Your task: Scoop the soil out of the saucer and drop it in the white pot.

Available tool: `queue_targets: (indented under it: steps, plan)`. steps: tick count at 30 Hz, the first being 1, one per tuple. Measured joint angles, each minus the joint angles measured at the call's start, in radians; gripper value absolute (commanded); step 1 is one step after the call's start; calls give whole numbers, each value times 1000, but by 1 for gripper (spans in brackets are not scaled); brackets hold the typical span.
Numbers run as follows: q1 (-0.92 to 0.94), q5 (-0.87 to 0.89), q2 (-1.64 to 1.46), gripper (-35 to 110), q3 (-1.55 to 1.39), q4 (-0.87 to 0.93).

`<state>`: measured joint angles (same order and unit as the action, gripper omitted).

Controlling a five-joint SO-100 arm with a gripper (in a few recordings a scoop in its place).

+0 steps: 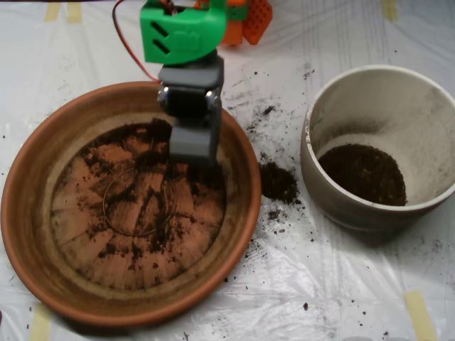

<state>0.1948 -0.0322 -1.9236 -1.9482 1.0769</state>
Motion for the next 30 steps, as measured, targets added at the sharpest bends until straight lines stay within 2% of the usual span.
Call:
queue_targets:
  steps: [6, 14, 19, 24, 28, 30]
  plan:
    - [-150, -12, -204, -1, -3, 28]
    - [-287, -91, -279, -1, 64, 58]
    - [-402, -127, -207, -1, 284, 133]
    - [-515, -141, 46, 0, 629, 252]
    - [-586, -164, 281, 27, 873, 394]
    - [-600, -175, 379, 29, 954, 462]
